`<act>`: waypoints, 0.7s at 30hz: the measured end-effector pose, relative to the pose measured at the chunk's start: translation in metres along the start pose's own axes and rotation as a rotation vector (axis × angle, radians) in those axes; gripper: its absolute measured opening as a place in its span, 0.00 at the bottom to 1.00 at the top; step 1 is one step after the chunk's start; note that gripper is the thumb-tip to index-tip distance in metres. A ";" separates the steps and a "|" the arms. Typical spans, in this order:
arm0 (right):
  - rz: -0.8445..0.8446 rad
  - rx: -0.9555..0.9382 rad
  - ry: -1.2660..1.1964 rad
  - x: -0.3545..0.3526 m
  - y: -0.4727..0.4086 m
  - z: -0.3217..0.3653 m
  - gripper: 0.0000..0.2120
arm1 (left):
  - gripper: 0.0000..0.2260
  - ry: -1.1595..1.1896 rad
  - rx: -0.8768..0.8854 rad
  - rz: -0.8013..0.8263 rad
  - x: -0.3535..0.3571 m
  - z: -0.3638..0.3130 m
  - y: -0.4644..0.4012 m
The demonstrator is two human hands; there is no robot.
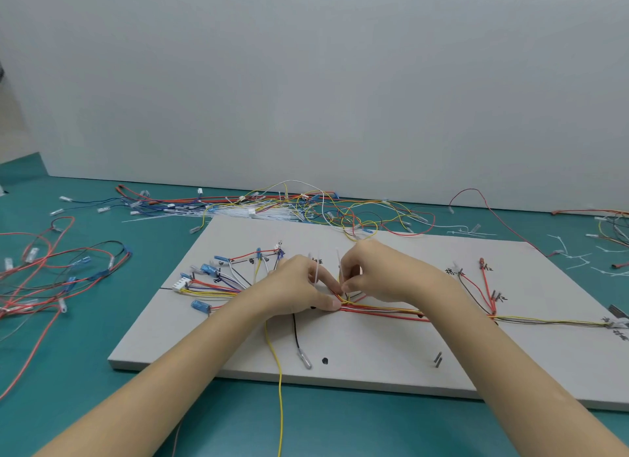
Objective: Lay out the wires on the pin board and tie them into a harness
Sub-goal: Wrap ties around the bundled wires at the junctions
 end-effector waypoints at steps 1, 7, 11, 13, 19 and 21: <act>-0.002 0.002 0.003 0.000 0.000 -0.001 0.08 | 0.07 0.003 -0.001 -0.002 0.000 0.000 0.000; 0.023 0.023 0.051 0.001 0.000 0.001 0.08 | 0.06 0.014 -0.001 0.009 0.000 0.001 0.000; 0.039 0.030 0.090 0.004 -0.003 0.004 0.04 | 0.06 0.008 -0.011 -0.005 0.001 0.001 -0.001; 0.051 0.027 0.103 0.003 -0.005 0.007 0.04 | 0.06 0.005 -0.011 -0.008 0.001 0.001 0.000; 0.112 0.022 0.143 0.001 -0.006 0.009 0.05 | 0.06 0.000 -0.013 -0.007 0.001 0.000 0.000; 0.108 0.021 0.147 0.002 -0.006 0.010 0.05 | 0.06 -0.002 -0.014 -0.011 0.001 0.000 0.000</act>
Point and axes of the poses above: each hand's wrist, its own y-axis away from the middle knuckle, its own x-axis out of the palm, z = x × y, the point moved 2 cm from there along -y, towards the middle knuckle, and after that the axes turned 8 degrees about x, right-handed, at the moved point
